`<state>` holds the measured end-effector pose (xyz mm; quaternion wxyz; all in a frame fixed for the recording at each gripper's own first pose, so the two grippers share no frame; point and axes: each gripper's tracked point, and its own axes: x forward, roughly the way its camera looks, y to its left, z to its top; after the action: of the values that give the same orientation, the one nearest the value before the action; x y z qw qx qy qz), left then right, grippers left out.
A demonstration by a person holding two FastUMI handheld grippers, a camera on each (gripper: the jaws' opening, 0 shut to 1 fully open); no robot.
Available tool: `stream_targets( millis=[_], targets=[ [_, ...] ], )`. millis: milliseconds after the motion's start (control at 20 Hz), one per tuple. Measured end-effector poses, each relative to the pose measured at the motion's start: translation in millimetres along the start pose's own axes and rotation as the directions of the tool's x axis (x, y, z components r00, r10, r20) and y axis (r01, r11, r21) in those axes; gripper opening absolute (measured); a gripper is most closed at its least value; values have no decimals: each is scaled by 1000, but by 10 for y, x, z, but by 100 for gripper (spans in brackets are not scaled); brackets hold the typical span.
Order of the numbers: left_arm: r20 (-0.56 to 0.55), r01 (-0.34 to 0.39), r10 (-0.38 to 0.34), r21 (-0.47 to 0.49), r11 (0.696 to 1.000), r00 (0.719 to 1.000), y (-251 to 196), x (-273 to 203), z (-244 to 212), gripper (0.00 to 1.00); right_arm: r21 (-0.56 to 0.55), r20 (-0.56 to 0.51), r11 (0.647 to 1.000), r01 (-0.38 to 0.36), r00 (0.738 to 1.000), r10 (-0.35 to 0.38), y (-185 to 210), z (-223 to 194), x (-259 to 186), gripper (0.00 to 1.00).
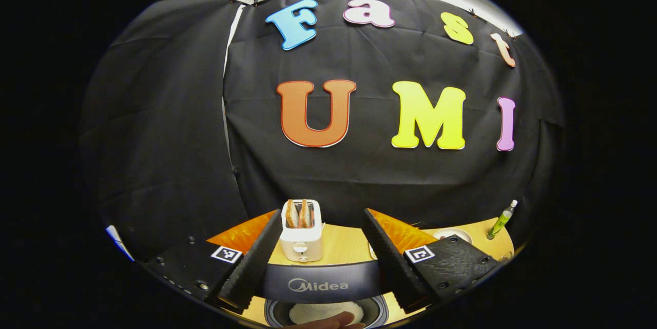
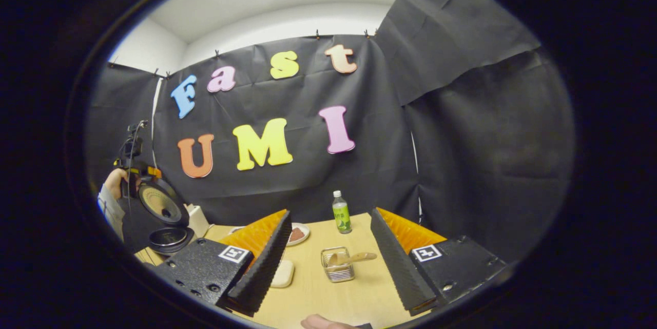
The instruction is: Close the left gripper, press the button to open the rice cooker; take a wooden spoon from the chopstick holder with the right hand, scoop a spoonful of rice and pour it into the rice cooker, then put the wooden spoon back into the chopstick holder.
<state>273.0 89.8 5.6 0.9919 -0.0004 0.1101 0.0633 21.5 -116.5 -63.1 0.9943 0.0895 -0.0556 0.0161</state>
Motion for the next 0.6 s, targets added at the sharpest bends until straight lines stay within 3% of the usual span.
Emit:
stream_targets(
  millis=[350, 600],
  targets=[
    [-3, 3, -3, -2, 1000, 1000, -35, -404, -418, 100, 2, -34, 1000, -31, 999, 31, 86, -194, 17, 100],
    [-111, -5, 8, 22, 1000, 994, -62, -554, -1070, 99, -9, -54, 1000, -24, 998, 24, 88, -295, 45, 100]
  ],
)
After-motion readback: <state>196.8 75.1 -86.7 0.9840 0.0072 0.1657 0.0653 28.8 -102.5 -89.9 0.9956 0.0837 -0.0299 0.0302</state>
